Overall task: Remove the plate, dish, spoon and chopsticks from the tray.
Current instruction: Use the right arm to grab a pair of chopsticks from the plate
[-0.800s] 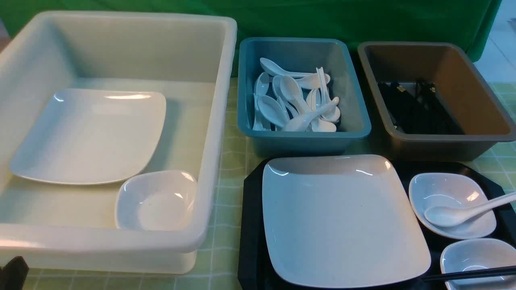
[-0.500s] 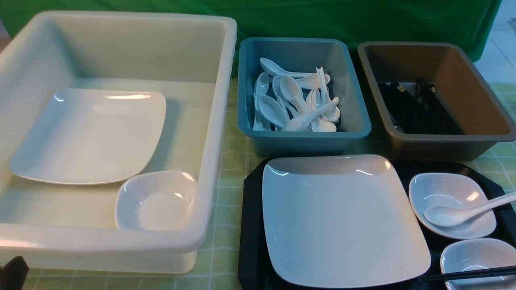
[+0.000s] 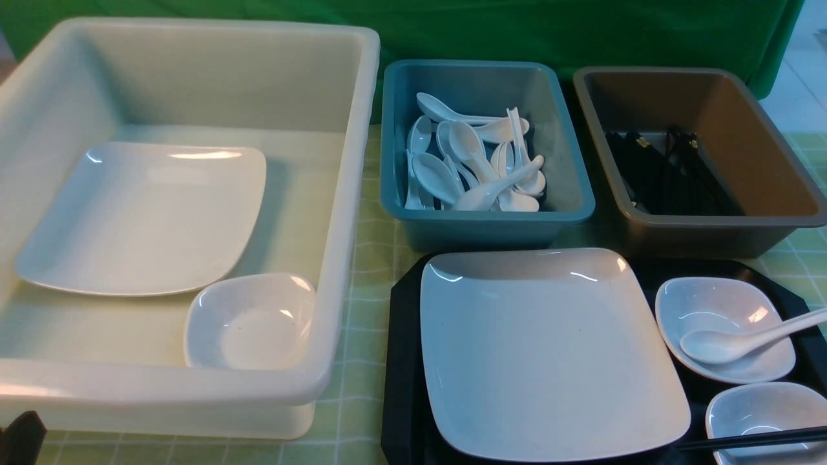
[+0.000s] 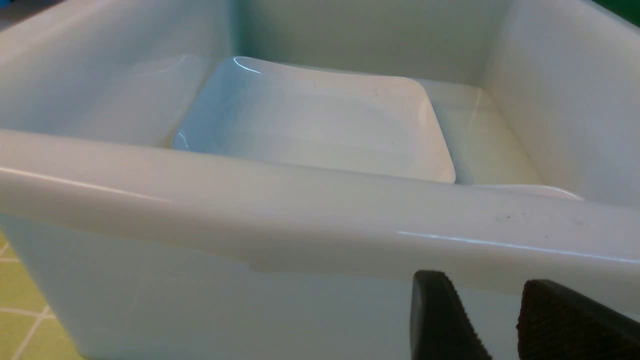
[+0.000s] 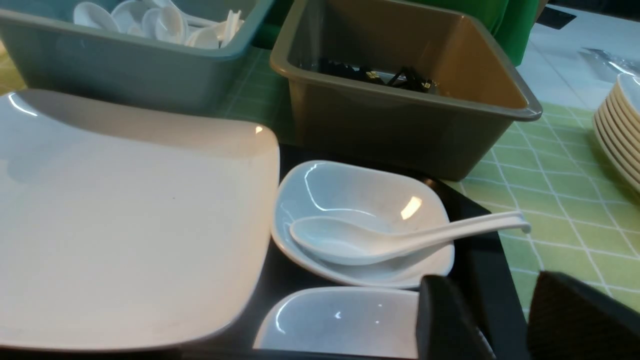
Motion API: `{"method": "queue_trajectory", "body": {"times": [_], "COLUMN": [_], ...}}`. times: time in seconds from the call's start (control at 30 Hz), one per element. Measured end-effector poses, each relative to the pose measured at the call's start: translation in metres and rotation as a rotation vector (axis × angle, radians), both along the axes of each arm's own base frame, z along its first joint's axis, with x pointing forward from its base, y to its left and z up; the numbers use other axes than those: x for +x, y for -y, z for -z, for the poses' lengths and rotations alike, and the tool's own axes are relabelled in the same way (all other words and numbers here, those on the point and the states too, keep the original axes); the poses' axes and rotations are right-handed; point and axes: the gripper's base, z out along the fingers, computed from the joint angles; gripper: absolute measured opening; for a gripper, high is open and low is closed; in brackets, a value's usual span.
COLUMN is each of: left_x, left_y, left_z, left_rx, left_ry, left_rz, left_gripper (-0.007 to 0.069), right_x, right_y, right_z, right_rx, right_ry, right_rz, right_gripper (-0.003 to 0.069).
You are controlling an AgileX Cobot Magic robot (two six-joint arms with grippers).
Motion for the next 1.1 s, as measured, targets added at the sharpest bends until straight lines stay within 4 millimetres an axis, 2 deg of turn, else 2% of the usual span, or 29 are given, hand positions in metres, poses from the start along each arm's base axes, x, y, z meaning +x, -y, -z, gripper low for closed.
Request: {"method": "queue_trajectory", "body": {"times": [0.83,0.93,1.0,1.07,1.1], "left_x": [0.000,0.000,0.000,0.000,0.000], "left_y": [0.000,0.000,0.000,0.000,0.000], "left_z": [0.000,0.000,0.000,0.000,0.000], "left_rx": [-0.002,-0.002,-0.002,-0.002,-0.002], "left_ry": [0.000,0.000,0.000,0.000,0.000], "left_rz": [0.000,0.000,0.000,0.000,0.000], "left_gripper": [0.0223,0.0223,0.0223,0.0223,0.0223], "right_x": [0.000,0.000,0.000,0.001,0.001], "right_y": [0.000,-0.001,-0.003,-0.003,-0.003], "right_z": [-0.002,-0.003,-0.005,-0.007,-0.011], "right_rx": [-0.052,0.131,0.367,0.464,0.566], "right_ry": [0.026,0.019,0.019,0.027,0.066], "right_rz": [-0.005,0.006,0.020,0.026,0.023], "right_gripper": [0.0246,0.0246,0.0246,0.0246,0.0246]}}
